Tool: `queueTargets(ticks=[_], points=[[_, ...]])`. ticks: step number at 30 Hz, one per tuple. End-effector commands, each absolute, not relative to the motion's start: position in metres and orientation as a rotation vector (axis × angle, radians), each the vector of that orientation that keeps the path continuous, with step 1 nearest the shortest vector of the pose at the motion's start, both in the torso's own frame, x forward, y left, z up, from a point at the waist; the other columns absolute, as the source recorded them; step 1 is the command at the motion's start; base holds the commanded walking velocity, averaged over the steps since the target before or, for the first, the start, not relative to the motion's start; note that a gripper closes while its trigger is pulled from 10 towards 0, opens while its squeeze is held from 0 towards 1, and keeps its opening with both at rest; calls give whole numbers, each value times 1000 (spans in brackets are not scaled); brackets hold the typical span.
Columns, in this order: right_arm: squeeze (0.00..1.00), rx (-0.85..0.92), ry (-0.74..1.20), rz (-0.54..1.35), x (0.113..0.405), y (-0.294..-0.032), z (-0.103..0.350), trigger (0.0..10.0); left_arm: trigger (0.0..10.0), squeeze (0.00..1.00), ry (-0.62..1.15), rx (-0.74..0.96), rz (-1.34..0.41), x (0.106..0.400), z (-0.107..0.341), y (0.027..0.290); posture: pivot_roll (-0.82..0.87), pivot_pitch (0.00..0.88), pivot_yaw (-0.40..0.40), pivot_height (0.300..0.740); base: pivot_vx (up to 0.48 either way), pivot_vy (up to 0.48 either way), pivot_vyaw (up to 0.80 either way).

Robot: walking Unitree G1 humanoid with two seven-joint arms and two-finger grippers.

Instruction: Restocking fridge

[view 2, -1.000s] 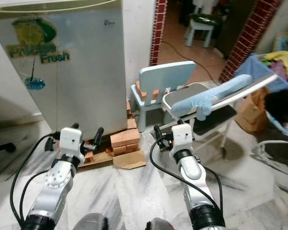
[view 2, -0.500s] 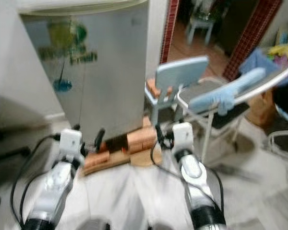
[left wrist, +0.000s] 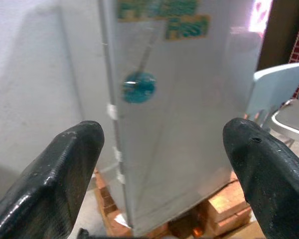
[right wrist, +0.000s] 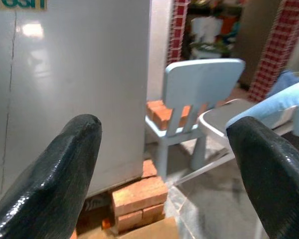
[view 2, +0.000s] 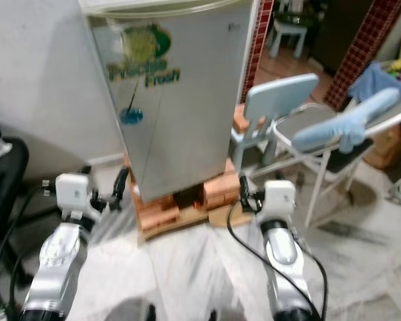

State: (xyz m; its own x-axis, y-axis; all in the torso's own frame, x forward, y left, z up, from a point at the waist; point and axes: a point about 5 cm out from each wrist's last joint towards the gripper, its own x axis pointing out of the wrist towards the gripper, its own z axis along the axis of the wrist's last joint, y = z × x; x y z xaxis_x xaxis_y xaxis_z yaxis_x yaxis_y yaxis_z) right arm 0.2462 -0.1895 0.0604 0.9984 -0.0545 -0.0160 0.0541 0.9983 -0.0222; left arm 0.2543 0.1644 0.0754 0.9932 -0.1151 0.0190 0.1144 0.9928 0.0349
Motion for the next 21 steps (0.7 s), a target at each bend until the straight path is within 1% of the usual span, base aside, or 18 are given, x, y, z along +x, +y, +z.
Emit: queueTargets(ticks=[1,4,10,14,18,21], points=[[0,-2,-13,-44,249,-181,69,10000,10000,0,-18,53,-90,253,76,174,-6,9,-27,740,0,480,0],[0,-2,3,-56,246,-182,67,10000,10000,0,0,37,-75,252,74,176,-13,11,-23,740,0,480,0],[0,-31,-5,-60,251,-185,75,10000,10000,0,7,38,-82,257,78,175,-10,18,-24,740,0,0,-568],[0,-51,-7,-58,254,-186,78,10000,10000,0,-2,51,-83,259,80,178,-7,21,-26,740,0,0,0],[0,-65,0,-48,254,-186,78,10000,10000,0,3,39,-90,258,79,177,-7,22,-27,740,0,0,-675],[0,-77,1,-39,256,-185,79,10000,10000,0,15,38,-115,255,76,169,-9,25,-29,740,0,446,-800]])
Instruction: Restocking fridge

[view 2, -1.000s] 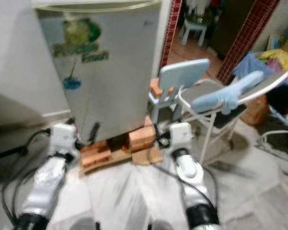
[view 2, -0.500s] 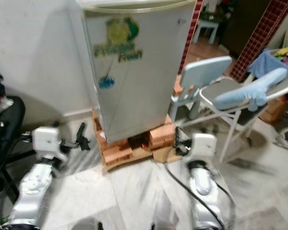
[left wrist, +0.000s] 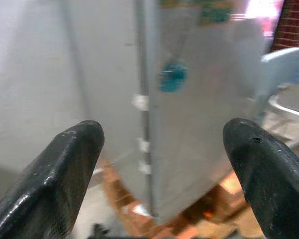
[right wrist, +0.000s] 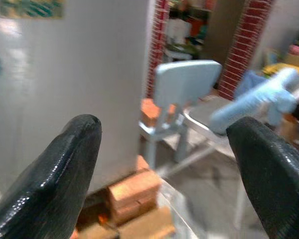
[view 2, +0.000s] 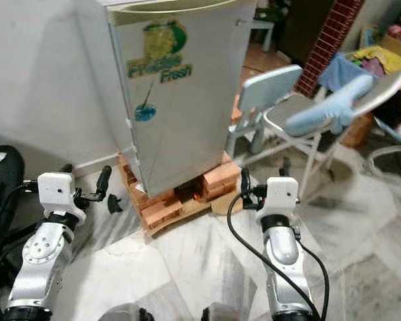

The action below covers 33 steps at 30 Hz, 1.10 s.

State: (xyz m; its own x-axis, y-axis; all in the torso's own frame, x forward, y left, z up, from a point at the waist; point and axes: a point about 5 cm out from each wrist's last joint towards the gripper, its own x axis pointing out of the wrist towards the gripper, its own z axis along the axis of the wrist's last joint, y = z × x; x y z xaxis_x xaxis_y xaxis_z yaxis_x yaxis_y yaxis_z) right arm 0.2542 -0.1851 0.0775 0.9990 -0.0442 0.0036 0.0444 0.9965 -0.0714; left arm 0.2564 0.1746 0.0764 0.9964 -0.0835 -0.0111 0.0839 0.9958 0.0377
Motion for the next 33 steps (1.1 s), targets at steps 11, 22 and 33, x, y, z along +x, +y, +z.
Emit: queueTargets(ticks=[11,22,33], points=[[0,-106,-8,-16,258,-182,83,10000,10000,0,30,32,-118,251,72,166,-8,35,-40,740,232,377,-715],[0,-114,-13,3,260,-179,85,10000,10000,0,45,17,-95,253,71,172,-7,40,-43,740,201,399,-573],[0,-124,0,17,260,-179,83,10000,10000,0,77,2,-123,240,63,165,-9,49,-55,740,0,480,-99]])
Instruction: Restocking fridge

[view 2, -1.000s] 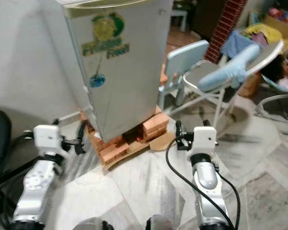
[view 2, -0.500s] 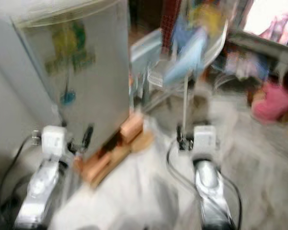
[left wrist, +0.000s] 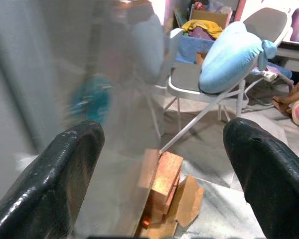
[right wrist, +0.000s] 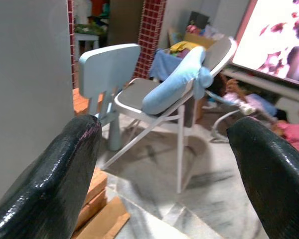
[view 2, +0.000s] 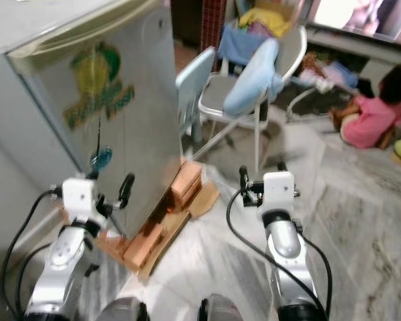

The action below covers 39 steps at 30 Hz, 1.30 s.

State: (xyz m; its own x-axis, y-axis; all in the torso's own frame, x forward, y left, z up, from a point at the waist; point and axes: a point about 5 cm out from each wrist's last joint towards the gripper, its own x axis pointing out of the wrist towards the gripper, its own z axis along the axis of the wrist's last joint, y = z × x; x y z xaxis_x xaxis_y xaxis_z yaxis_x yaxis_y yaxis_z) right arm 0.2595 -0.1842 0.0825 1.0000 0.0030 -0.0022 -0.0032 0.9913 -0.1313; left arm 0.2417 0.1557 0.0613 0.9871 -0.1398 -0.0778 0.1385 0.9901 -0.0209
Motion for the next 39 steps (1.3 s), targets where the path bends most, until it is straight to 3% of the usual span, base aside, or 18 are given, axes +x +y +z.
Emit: queueTargets(ticks=[1,4,18,32,39], points=[[0,-125,1,20,259,-179,83,10000,10000,0,76,5,-125,239,63,165,-9,49,-55,740,0,480,0],[0,-128,7,24,259,-179,82,10000,10000,0,84,4,-121,237,62,167,-4,50,-59,740,0,480,0],[0,-142,19,24,261,-179,81,10000,10000,0,53,29,-122,247,69,170,-3,46,-62,740,0,0,0],[0,-133,43,31,260,-176,77,10000,10000,0,28,-21,-157,273,75,155,0,52,-78,740,0,0,-781],[0,-135,39,55,260,-172,78,10000,10000,0,-10,-7,-71,291,86,169,-12,58,-75,740,0,0,-800]])
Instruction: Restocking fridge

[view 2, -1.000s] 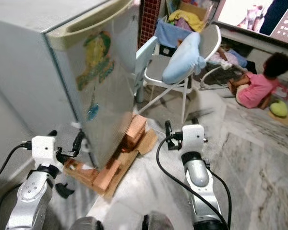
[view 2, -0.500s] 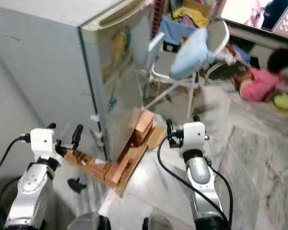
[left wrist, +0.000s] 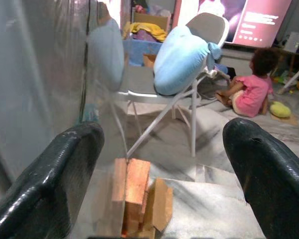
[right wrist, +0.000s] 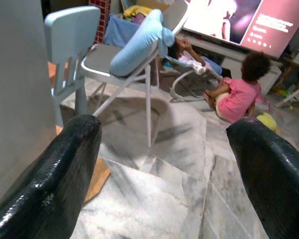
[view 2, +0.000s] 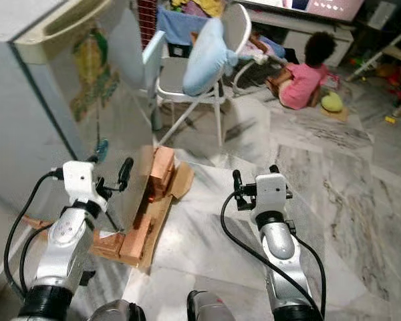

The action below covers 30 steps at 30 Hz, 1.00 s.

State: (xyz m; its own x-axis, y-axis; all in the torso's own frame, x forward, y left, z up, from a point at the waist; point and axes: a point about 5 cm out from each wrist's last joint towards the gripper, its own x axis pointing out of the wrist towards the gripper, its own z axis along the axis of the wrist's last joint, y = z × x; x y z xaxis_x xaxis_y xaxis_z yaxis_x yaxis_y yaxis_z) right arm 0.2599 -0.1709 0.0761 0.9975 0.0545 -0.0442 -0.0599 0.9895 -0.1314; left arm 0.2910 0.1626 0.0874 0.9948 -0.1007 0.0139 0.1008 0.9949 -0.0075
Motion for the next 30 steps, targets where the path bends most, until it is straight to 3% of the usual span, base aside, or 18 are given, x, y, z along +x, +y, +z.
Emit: queueTargets(ticks=[1,7,18,21,30], points=[[0,-135,40,54,260,-172,78,10000,10000,0,-12,-5,-66,292,86,170,-12,58,-75,740,0,0,-800],[0,-144,45,56,260,-174,79,10000,10000,0,-27,8,-14,295,88,182,-17,65,-71,740,0,0,-288],[0,-132,74,127,256,-167,74,10000,10000,0,67,11,-155,270,62,177,-27,71,-57,740,0,0,0],[0,-141,81,170,253,-160,71,10000,10000,0,66,52,-29,261,58,194,-25,70,-59,740,0,0,0],[0,-97,98,187,254,-158,71,10000,10000,0,13,53,-13,285,73,194,-27,61,-63,740,0,0,0]])
